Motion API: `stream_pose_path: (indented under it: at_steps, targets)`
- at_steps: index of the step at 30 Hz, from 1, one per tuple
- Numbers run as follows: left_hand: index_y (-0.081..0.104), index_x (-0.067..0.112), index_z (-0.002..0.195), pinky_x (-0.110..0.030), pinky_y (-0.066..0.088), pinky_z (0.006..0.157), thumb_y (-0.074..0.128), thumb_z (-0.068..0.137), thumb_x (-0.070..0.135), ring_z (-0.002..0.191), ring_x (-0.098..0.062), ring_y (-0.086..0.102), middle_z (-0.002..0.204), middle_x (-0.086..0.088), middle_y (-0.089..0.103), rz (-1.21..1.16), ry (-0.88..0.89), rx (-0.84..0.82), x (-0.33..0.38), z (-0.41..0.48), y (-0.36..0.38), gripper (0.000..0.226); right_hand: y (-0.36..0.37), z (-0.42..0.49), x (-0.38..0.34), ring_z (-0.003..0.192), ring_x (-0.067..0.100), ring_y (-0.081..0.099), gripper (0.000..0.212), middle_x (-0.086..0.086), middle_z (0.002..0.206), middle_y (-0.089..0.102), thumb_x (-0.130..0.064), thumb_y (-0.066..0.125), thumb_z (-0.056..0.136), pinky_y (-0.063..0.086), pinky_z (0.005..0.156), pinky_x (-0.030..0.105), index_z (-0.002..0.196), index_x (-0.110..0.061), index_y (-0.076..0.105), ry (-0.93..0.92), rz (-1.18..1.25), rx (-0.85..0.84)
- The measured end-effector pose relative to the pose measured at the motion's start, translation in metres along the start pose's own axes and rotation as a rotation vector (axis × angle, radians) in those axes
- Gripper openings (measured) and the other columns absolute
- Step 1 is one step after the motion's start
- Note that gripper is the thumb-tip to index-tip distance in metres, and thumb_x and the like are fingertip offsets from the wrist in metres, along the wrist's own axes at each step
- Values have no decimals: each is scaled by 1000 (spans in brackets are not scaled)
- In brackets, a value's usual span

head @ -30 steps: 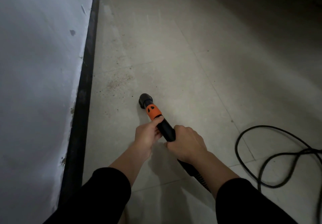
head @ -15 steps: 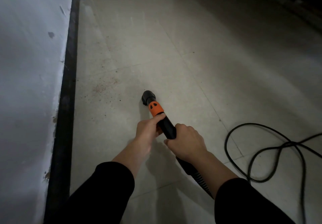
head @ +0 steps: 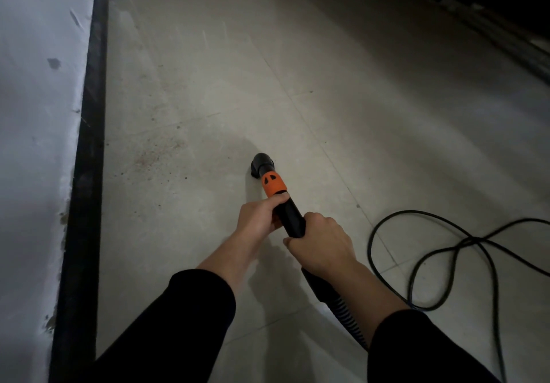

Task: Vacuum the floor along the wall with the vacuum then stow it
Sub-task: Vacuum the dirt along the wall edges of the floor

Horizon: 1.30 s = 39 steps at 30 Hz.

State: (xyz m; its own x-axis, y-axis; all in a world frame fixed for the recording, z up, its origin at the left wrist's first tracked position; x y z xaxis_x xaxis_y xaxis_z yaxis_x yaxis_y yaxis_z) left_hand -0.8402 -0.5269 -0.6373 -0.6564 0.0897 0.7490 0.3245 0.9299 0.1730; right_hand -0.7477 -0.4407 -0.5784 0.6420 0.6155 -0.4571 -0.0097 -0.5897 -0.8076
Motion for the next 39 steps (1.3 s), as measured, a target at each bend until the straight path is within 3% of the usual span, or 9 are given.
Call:
stream_pose_path:
  at_steps: [14, 20, 27, 36, 39]
  targets:
    - [66, 5, 92, -34, 57, 87, 75, 81, 22, 87, -23, 71, 97, -13, 72, 43, -17, -13, 1, 13, 21, 22, -5, 13, 17, 77, 21, 59, 22, 0, 86, 61, -32, 59, 82, 42, 62, 28, 101, -21, 53, 16, 31, 60]
    - [66, 7, 80, -28, 57, 80, 76, 81, 22, 85, -20, 71, 92, -13, 71, 48, 1, 48, 6, 13, 6, 19, 6, 23, 13, 78, 24, 61, 23, -1, 83, 62, -33, 61, 81, 49, 68, 31, 102, -24, 55, -11, 85, 47]
    - [64, 4, 72, -34, 57, 85, 78, 79, 19, 81, -22, 70, 82, -12, 70, 14, 35, 127, 18, 17, -22, 22, 22, 36, -8, 74, 21, 60, 20, -2, 79, 62, -32, 62, 82, 46, 61, 29, 100, -27, 56, -65, 155, 32]
    - [63, 6, 73, -29, 57, 80, 78, 80, 18, 80, -19, 70, 81, -9, 69, -29, 39, 158, 29, 22, -40, 20, 33, 50, -28, 71, 19, 58, 20, -4, 78, 60, -32, 64, 84, 38, 55, 26, 101, -27, 55, -90, 178, 9]
    - [63, 6, 73, -30, 57, 82, 78, 79, 18, 81, -21, 70, 81, -10, 69, -35, 40, 180, 31, 21, -48, 20, 38, 52, -33, 72, 20, 59, 20, -4, 78, 60, -32, 64, 83, 42, 59, 28, 101, -28, 56, -101, 193, -5]
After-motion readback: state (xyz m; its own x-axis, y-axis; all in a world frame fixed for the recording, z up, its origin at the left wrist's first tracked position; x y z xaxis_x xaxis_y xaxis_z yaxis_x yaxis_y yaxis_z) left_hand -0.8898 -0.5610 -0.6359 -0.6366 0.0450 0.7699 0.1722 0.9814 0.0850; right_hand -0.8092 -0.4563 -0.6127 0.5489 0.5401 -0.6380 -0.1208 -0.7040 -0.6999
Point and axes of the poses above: each hand's wrist, its own z-axis towards the middle knuckle, its own y-axis out of the palm, x = y × z, the point moved 8 cm from there along z, towards the middle knuckle
